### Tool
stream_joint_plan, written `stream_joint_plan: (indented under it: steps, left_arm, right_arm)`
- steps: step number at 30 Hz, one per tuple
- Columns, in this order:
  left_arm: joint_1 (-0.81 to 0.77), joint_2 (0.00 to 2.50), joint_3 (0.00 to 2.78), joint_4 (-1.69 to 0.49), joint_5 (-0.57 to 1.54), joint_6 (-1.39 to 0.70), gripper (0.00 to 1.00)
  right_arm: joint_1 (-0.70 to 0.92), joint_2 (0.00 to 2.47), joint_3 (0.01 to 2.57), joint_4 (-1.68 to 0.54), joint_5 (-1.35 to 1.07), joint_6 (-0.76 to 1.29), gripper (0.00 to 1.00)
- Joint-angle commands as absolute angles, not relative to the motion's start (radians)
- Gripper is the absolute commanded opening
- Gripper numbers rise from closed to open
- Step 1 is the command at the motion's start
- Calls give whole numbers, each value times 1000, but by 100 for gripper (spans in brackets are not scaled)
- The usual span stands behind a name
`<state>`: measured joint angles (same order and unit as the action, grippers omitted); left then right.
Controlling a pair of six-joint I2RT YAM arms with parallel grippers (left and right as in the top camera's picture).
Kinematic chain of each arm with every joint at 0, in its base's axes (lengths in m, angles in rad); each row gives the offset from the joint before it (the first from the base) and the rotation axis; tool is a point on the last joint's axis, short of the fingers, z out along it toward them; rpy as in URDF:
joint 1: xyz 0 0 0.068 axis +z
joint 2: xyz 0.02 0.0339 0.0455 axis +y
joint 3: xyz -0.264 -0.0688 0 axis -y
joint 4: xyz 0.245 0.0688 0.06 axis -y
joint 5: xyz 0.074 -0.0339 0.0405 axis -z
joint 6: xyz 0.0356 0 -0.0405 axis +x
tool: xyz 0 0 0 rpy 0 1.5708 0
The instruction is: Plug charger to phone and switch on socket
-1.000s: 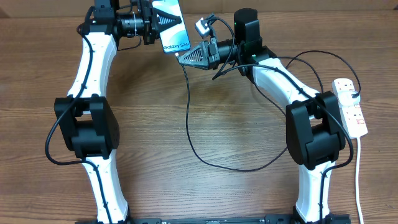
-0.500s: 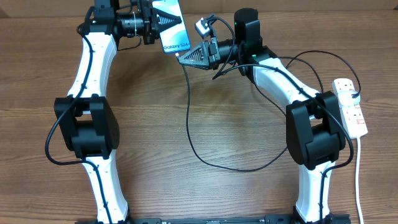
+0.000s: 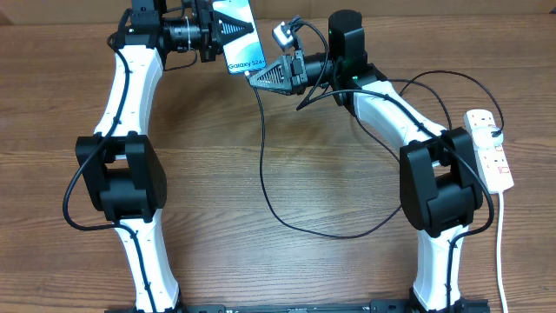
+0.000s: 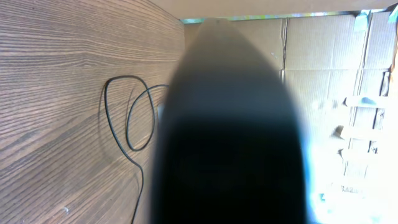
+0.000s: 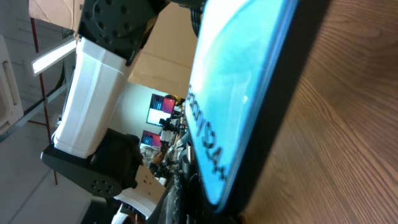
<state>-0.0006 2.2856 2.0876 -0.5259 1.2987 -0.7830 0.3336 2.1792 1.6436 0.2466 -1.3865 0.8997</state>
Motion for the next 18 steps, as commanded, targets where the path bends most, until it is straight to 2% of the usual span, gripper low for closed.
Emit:
stream_joint_plan:
  steps: [1, 18]
  left_arm:
    - [-7, 2276, 2103, -519, 1352, -770, 4]
    - [-6, 2276, 2103, -519, 1335, -809, 4]
  right_arm:
    - [325, 2144, 1650, 282, -1385, 947, 4]
    - [326, 2144, 1650, 219, -1409, 947, 4]
